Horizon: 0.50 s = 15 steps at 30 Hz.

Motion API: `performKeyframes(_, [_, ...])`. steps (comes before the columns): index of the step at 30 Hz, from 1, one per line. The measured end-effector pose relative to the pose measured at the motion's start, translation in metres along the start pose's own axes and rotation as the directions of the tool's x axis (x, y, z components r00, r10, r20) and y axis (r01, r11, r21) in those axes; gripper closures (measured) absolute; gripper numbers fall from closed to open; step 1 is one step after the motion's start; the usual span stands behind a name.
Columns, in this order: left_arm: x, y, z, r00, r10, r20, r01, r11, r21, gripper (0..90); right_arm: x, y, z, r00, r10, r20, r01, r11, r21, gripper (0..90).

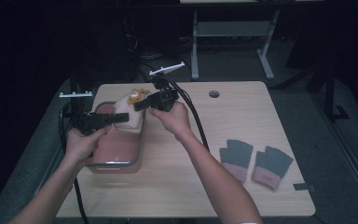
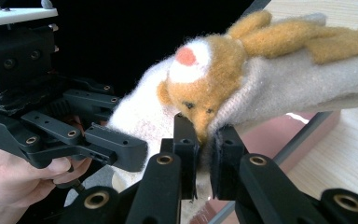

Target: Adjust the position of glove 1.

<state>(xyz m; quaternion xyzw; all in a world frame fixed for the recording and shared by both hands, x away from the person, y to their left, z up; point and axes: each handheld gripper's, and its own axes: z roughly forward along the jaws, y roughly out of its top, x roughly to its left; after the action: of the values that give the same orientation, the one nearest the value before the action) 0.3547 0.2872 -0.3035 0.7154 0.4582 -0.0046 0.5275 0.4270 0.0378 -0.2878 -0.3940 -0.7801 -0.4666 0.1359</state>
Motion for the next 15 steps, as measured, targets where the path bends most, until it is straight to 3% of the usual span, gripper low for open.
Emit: performKeyframes(15, [0.01, -0.004, -0.01, 0.9996, -0.024, -0.015, 0.024, 0.9997, -0.006, 68.3, 0.002, 0.004, 0.016, 0.9998, -0.001, -0.019, 0.001, 1.0, 0.013, 82.7])
